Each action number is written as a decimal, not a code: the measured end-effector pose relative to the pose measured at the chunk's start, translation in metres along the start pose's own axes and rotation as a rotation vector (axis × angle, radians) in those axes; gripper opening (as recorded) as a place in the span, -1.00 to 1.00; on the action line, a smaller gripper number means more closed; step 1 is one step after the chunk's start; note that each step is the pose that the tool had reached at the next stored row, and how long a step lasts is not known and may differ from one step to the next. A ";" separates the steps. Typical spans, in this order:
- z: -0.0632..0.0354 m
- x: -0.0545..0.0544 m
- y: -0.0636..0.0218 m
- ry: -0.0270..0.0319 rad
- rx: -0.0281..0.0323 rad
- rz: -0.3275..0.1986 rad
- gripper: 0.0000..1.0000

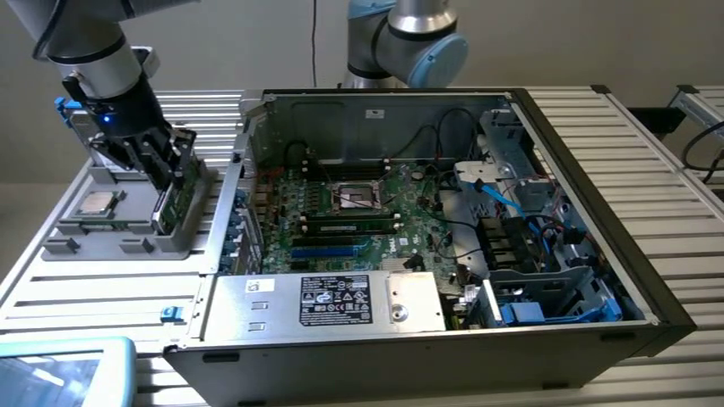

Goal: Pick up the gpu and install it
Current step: 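Pick up the gpu and move the gpu toward the slot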

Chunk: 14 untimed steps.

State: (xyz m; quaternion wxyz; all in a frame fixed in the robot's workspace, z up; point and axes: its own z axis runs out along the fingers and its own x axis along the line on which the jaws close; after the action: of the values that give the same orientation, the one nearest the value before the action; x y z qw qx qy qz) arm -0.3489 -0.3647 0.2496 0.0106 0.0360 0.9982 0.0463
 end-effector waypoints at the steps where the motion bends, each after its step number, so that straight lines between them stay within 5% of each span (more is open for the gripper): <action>1: 0.0009 0.001 0.0003 0.0001 -0.0008 0.000 -0.24; 14: 0.0114 0.002 -0.0009 0.0002 -0.0011 0.000 -0.24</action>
State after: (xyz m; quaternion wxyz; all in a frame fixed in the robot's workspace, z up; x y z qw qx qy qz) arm -0.3504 -0.3645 0.2382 0.0105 0.0360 0.9982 0.0469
